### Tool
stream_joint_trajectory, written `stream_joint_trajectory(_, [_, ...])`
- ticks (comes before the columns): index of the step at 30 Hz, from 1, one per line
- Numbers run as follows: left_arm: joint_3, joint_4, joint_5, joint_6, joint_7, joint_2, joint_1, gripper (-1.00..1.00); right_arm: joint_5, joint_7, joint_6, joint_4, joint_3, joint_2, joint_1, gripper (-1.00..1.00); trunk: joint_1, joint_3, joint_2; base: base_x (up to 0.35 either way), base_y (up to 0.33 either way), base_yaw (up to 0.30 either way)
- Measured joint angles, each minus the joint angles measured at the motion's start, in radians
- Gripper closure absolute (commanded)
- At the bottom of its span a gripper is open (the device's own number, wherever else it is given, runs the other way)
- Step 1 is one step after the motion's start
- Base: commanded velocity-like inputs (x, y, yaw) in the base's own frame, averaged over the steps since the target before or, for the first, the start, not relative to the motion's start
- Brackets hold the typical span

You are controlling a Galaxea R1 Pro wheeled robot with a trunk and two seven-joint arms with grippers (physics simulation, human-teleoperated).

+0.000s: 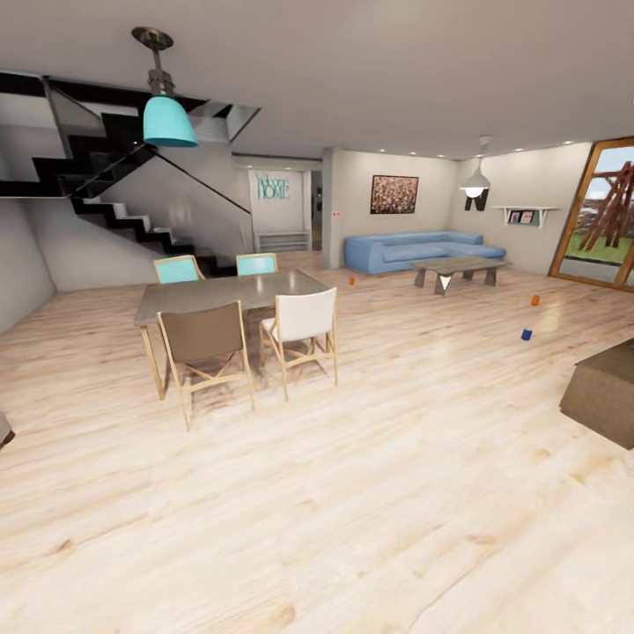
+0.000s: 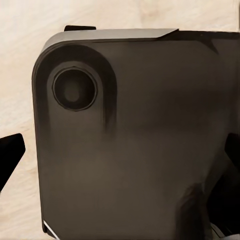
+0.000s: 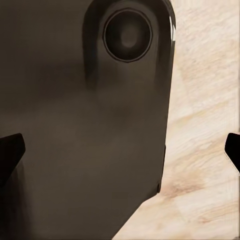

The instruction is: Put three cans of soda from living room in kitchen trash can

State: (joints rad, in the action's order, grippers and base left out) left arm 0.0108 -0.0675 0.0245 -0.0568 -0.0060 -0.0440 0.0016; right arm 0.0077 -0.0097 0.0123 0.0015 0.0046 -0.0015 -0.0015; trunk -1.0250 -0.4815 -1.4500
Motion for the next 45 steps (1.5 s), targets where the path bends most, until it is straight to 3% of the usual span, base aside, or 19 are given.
stream_joint_trajectory(15, [-0.001, 0.0, 0.0, -0.001, 0.0, 0.001, 0.0, -1.0, 0.0, -0.003, 0.001, 0.0, 0.0, 0.0, 0.0, -1.0, 0.0, 0.0, 0.0, 0.317, -0.044, -0.012])
stream_joint_trajectory(45, [-0.001, 0.0, 0.0, -0.001, 0.0, 0.0, 0.0, -1.0, 0.0, -0.004, 0.002, 0.0, -0.002, 0.003, 0.0, -1.0, 0.0, 0.016, 0.0, 0.33, -0.017, -0.256])
